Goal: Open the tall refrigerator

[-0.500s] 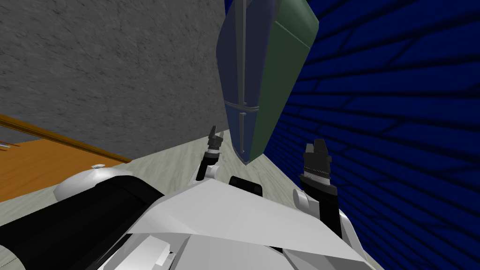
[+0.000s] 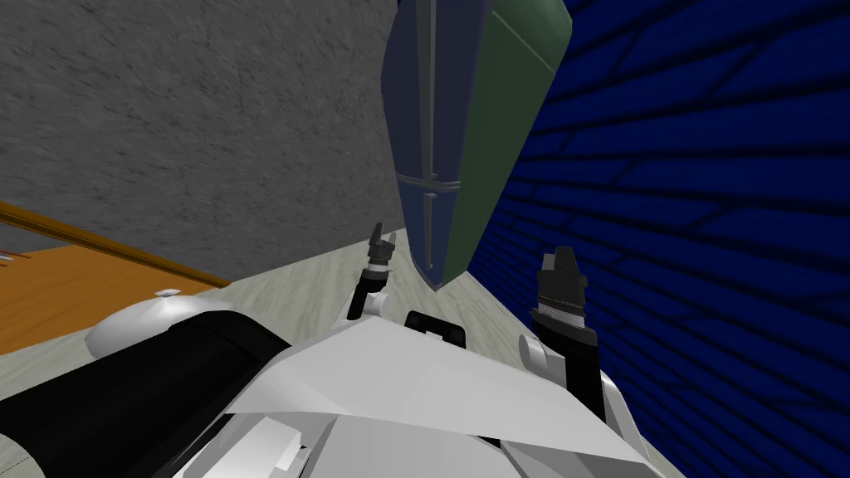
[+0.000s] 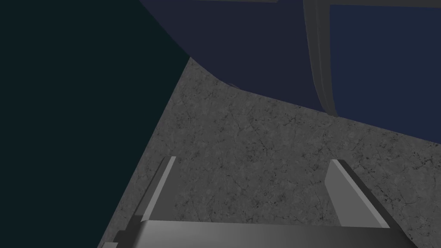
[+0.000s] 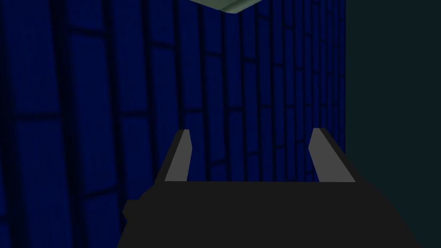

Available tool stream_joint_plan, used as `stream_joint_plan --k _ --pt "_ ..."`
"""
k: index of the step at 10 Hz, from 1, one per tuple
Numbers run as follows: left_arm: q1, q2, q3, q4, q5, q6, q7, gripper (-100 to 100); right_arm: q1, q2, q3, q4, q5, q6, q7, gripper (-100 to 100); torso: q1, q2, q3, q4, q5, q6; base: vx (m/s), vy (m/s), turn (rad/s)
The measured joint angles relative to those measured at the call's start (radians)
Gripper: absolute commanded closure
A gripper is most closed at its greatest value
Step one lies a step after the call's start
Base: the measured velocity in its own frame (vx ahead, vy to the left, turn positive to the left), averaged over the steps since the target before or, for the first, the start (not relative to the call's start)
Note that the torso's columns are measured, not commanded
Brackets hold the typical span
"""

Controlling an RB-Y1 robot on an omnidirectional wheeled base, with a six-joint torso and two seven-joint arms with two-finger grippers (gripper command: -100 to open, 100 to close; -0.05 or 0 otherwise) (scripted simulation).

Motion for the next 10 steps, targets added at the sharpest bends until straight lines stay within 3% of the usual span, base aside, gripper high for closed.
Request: stream_joint_plan --k 4,5,7,10 --pt "0.0 0.0 0.0 0.0 0.0 0.0 0.0 0 0.0 0.0 0.0 0.0 0.0 0.0 0.0 0 0.0 0.296 -0.59 0.295 0.0 0.0 0.0 0.0 0.0" --pt "0.0 0.0 0.0 0.0 0.0 0.0 0.0 -100 0.0 0.0 0.0 0.0 0.0 0.0 0.0 0 0.0 0.369 -0.738 0.369 0.0 0.0 0.019 0.007 -0.023" --pt "-0.021 0.046 -0.002 -0.009 0.001 0.024 -0.002 -100 0.0 0.0 0.0 0.0 0.0 0.0 0.0 0 0.001 0.411 -0.827 0.411 0.0 0.0 0.03 0.02 -0.027" --pt "-0.081 0.096 -0.005 -0.034 0.006 0.093 -0.007 -100 0.0 0.0 0.0 0.0 0.0 0.0 0.0 0 0.0 0.415 -0.832 0.415 0.0 0.0 0.058 0.033 -0.041"
